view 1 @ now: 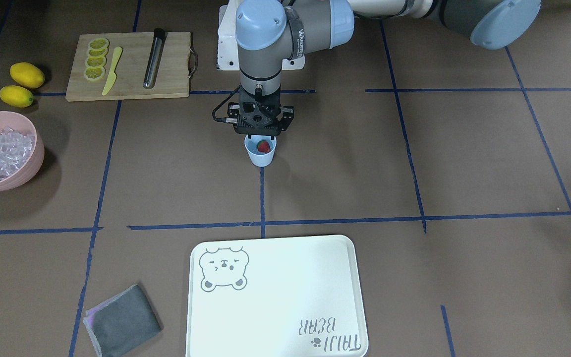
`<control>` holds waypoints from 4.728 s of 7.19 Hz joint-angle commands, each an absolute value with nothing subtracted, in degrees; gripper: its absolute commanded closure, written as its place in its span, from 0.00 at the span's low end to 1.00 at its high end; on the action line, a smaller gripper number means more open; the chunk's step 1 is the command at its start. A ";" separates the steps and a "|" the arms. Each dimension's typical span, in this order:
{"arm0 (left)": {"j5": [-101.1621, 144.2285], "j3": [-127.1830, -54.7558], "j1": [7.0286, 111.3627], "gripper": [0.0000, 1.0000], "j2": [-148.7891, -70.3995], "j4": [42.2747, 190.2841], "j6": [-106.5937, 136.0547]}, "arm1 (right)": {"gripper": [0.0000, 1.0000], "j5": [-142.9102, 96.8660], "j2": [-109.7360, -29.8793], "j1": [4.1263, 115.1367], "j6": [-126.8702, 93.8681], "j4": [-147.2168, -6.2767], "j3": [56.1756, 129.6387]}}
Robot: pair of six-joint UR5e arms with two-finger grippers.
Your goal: Put ice and strawberries in cup
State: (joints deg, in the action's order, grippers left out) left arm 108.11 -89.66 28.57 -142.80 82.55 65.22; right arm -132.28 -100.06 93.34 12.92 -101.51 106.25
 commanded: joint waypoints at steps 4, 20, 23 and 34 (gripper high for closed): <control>108.02 -93.40 29.53 0.01 -137.67 82.53 64.42 | 0.00 -132.28 -100.02 93.34 12.92 -101.51 106.26; 133.77 -99.32 87.62 0.00 -91.60 75.23 -7.55 | 0.00 -132.28 -100.02 93.34 12.92 -101.51 106.08; 133.68 -99.49 88.77 0.00 -88.24 79.45 -9.49 | 0.00 -132.28 -100.02 93.34 12.92 -101.51 106.26; 132.89 -97.56 88.59 0.00 -88.24 81.83 -9.40 | 0.00 -132.19 -100.90 93.34 12.40 -94.59 106.61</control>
